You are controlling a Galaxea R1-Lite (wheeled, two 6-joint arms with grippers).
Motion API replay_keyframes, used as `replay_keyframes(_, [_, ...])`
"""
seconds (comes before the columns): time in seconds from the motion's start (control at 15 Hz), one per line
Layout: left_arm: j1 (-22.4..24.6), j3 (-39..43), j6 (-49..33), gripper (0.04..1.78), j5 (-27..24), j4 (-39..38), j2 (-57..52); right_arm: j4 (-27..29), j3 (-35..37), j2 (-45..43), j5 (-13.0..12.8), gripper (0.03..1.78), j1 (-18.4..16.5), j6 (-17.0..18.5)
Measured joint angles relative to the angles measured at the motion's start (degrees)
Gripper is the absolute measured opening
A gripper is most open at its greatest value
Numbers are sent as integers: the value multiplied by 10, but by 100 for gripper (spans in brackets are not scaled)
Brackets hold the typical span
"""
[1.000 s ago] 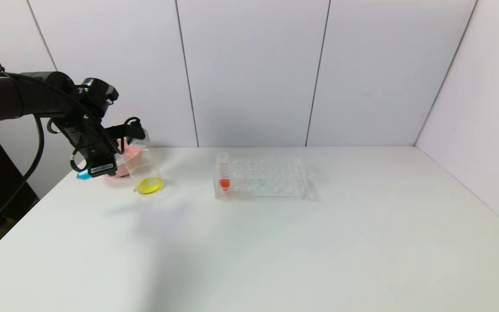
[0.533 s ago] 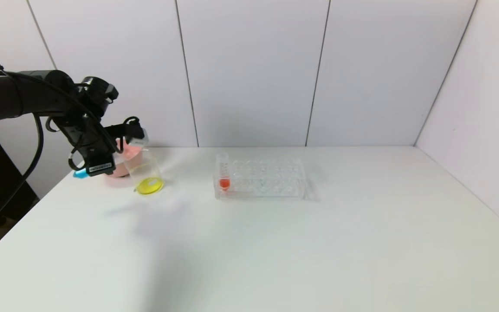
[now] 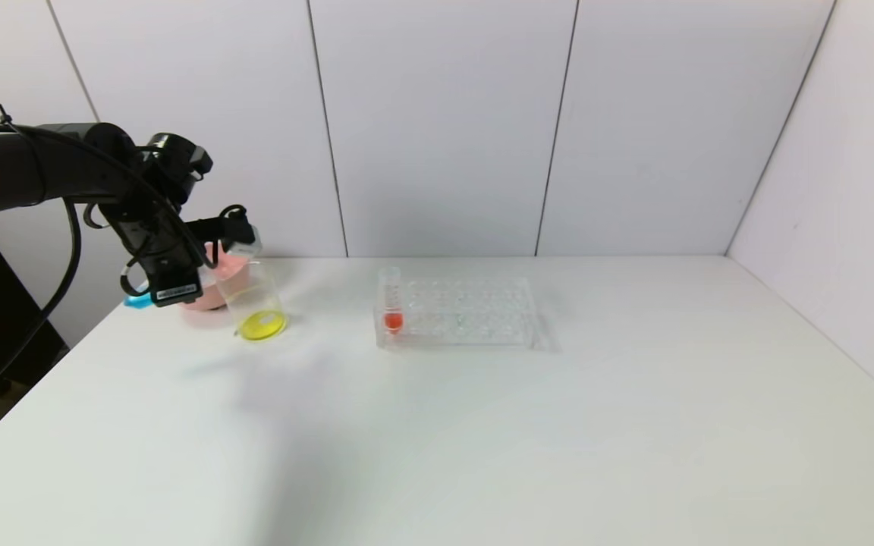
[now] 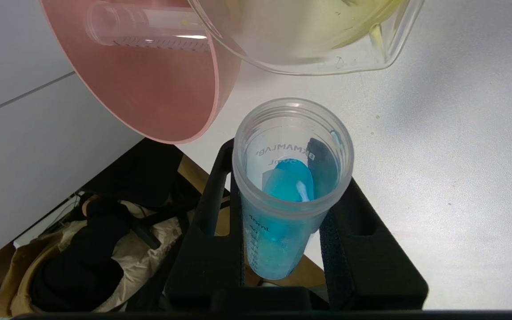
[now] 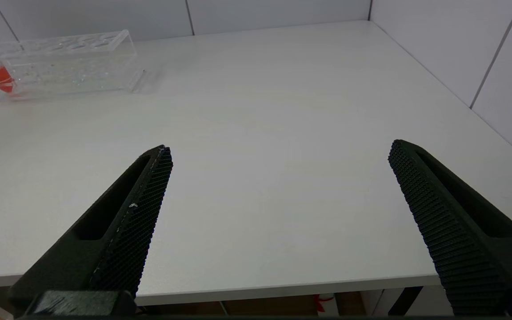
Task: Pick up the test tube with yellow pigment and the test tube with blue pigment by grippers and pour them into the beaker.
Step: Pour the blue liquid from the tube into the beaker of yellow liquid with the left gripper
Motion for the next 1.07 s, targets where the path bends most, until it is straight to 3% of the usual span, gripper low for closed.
replay_keyframes(1.07, [-12,-2,-42,49,34,-8,15,0,0,0,0,177,0,0])
